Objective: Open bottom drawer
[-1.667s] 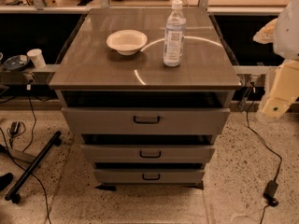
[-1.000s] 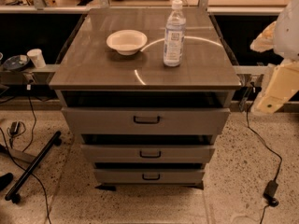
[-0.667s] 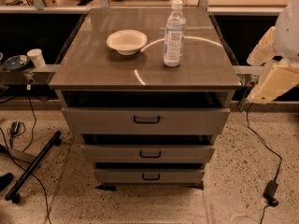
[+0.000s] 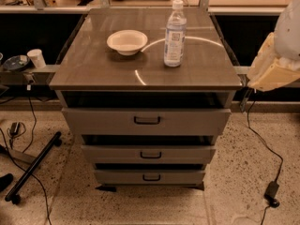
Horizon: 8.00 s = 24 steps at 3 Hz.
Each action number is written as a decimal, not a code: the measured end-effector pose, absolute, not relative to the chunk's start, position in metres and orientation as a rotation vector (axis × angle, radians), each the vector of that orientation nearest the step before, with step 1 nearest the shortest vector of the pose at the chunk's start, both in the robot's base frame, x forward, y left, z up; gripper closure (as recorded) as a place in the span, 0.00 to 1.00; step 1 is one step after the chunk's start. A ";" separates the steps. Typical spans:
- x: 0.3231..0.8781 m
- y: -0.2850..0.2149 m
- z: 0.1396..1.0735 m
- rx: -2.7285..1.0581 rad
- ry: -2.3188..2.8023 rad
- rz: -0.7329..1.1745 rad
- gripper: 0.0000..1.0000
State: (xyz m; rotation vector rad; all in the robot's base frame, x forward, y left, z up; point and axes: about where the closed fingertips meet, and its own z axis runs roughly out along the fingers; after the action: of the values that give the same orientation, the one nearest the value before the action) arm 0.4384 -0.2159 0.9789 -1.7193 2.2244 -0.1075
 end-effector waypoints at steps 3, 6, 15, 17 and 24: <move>0.438 -0.216 0.979 -1.719 2.224 -0.108 0.00; 0.428 -0.227 0.948 -1.652 2.242 -0.084 0.00; 0.379 -0.229 0.743 -1.617 2.355 0.161 0.00; 0.372 -0.223 0.718 -1.619 2.363 0.214 0.00; 0.345 -0.198 0.608 -1.620 2.439 0.383 0.00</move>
Offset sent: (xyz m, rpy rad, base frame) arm 0.0000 0.0000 0.0000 0.0000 0.0000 0.0000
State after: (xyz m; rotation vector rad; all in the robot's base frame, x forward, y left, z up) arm 0.3450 -0.1982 0.6081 -1.6205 2.4392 0.3834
